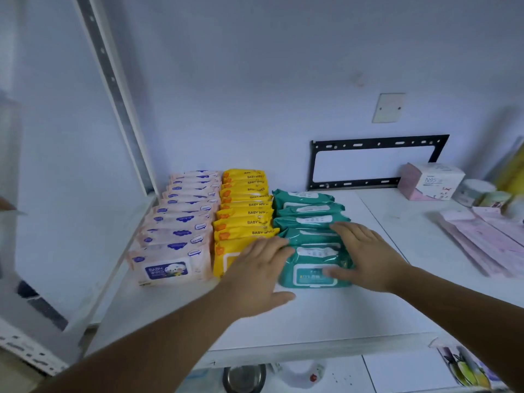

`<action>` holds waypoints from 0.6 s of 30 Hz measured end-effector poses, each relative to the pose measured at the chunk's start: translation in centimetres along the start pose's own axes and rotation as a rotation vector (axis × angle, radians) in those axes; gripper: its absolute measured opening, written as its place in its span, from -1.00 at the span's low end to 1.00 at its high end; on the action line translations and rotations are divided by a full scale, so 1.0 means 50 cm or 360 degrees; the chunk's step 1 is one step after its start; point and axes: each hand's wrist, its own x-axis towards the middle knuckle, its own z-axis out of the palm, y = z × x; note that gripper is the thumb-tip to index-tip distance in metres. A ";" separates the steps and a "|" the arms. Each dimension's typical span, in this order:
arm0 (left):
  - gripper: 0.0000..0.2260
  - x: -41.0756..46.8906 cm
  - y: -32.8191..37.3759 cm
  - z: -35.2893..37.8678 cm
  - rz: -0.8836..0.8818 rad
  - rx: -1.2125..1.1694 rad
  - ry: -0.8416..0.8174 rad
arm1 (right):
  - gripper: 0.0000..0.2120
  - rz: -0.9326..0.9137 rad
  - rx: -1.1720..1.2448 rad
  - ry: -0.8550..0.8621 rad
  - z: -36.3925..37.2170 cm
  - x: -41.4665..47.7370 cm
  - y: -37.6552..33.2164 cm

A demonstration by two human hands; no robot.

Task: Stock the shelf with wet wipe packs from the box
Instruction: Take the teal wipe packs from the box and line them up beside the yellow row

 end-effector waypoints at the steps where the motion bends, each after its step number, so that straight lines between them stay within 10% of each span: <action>1: -0.21 0.019 0.021 0.014 0.0036 0.0027 -0.0015 | -0.05 0.0024 0.0118 0.0036 -0.009 0.017 0.014; 10: -0.11 0.136 0.068 0.077 -0.0098 0.0168 -0.0240 | -0.45 0.0224 0.0810 -0.0109 -0.090 0.250 0.134; 18: -0.13 0.157 0.069 0.096 -0.0155 0.0251 -0.0243 | 0.00 0.0100 0.0764 -0.0705 -0.061 0.436 0.114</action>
